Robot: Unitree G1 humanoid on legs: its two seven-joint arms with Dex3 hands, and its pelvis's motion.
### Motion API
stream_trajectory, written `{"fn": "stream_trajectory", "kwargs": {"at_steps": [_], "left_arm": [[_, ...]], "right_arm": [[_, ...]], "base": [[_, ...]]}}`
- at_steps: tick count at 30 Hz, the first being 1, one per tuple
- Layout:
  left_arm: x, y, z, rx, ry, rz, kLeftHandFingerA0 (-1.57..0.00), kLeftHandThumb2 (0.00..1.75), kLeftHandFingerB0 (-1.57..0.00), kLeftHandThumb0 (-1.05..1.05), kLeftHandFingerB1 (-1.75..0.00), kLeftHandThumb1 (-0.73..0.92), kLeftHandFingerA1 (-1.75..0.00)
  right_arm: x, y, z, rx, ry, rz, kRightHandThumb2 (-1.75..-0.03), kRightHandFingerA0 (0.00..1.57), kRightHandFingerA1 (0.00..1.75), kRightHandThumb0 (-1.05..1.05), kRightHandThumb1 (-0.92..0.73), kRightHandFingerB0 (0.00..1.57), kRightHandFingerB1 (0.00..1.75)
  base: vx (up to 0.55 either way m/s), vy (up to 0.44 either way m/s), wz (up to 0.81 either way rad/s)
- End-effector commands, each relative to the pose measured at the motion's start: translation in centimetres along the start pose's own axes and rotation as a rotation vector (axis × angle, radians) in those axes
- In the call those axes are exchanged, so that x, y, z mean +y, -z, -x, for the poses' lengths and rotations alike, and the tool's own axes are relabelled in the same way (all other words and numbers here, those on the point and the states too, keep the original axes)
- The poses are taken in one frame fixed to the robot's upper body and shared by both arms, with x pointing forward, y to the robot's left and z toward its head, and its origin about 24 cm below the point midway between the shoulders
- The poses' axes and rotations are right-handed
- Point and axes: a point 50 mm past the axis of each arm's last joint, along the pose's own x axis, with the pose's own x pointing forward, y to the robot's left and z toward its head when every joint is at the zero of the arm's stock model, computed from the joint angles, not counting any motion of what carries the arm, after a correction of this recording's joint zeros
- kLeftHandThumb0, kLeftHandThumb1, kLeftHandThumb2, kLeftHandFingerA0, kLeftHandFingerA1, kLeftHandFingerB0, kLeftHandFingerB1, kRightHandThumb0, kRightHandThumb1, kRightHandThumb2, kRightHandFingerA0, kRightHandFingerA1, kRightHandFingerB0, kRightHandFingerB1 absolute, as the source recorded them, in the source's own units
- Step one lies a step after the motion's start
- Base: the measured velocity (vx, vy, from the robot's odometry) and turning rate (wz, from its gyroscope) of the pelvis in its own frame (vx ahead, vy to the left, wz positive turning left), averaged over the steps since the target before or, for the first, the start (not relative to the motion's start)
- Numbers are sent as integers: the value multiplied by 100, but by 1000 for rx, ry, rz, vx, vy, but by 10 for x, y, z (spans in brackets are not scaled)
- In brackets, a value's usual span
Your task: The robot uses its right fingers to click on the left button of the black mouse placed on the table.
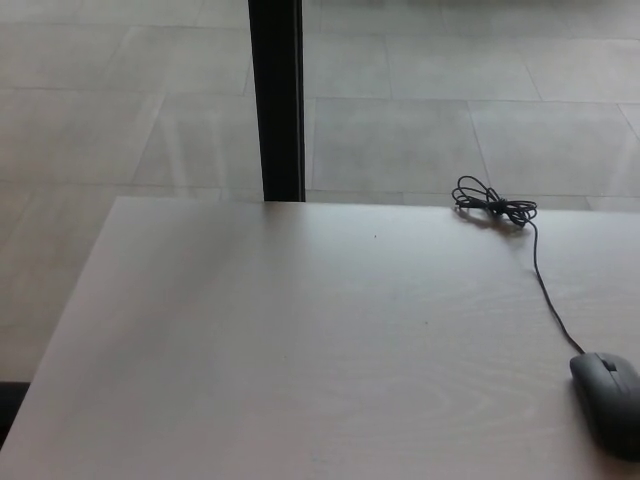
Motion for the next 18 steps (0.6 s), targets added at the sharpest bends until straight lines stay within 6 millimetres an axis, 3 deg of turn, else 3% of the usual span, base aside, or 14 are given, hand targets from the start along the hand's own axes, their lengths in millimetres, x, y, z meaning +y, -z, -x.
{"fn": "stream_trajectory", "kwargs": {"at_steps": [1, 2, 3, 4, 5, 6, 7, 9, 10, 13, 14, 15, 16, 18], "left_arm": [[1, -7, 0, -36, -9, 11, -51, 88, -29, -100, -43, 92, -70], [1, -7, 0, -35, -8, 10, -51, 88, -29, -100, -43, 92, -70], [1, -7, 0, -39, -23, -12, -57, 88, -32, -99, -45, 92, -68], [0, -6, -1, -36, -23, -15, -64, 121, -30, -92, -53, 82, -75], [0, -6, 0, -41, -5, -29, -57, 87, -31, -101, -45, 92, -71], [-1, -7, -1, -35, -1, -25, -56, 87, -30, -100, -44, 92, -69], [-1, -8, -1, -38, -2, -38, -58, 88, -31, -98, -45, 92, -69], [-1, -8, -1, -37, -3, -50, -57, 88, -31, -101, -45, 92, -68], [-1, -7, 0, -35, 25, -29, -47, 88, -25, -102, -44, 92, -67], [0, -7, 0, -31, 0, -43, -54, 88, -31, -100, -46, 92, -67], [0, -7, -1, -26, -6, -32, -56, 123, -28, -91, -53, 82, -72], [0, -7, -1, -26, -6, -31, -56, 123, -28, -91, -53, 82, -72], [0, -7, -1, -30, -15, -13, -52, 121, -30, -91, -53, 81, -70], [0, -8, -1, -34, -12, -12, -52, 121, -30, -92, -53, 83, -70]], "right_arm": [[9, 55, 19, 313, 178, -385, -64, 64, 47, -64, -81, 71, 57], [8, 55, 19, 313, 179, -386, -64, 64, 47, -64, -81, 71, 57], [13, 59, 21, 328, 154, -370, -105, 55, 59, -64, -71, 57, 59], [15, 65, 24, 349, 131, -349, -64, 61, 46, -61, -80, 58, 41], [17, 68, 26, 351, 115, -339, -104, 53, 59, -62, -70, 60, 60], [19, 70, 28, 362, 101, -348, -64, 62, 47, -61, -79, 68, 46], [21, 71, 28, 371, 90, -341, -65, 61, 48, -64, -75, 46, 38], [23, 73, 29, 378, 70, -338, -64, 60, 46, -61, -79, 54, 39], [25, 76, 30, 387, 54, -333, -65, 57, 47, -63, -75, 36, 35], [28, 81, 33, 422, 39, -272, -65, 58, 44, -66, -81, 28, 31], [29, 82, 35, 427, 41, -274, -94, 59, 59, -69, -67, 26, 45], [29, 82, 35, 428, 41, -274, -94, 59, 59, -69, -67, 26, 45], [29, 83, 36, 431, 40, -276, -64, 64, 46, -64, -80, 32, 33], [29, 84, 37, 431, 36, -281, -64, 61, 45, -66, -80, 35, 34]], "base": [[0, 0, 0], [0, 0, 0], [0, 0, 0], [0, 0, 0], [0, 0, 0], [0, 0, 0], [0, 0, 0], [0, 0, 0], [0, 0, 0], [0, 0, 0], [0, 0, 0], [0, 0, 0], [0, 0, 0], [0, 0, 0]]}}
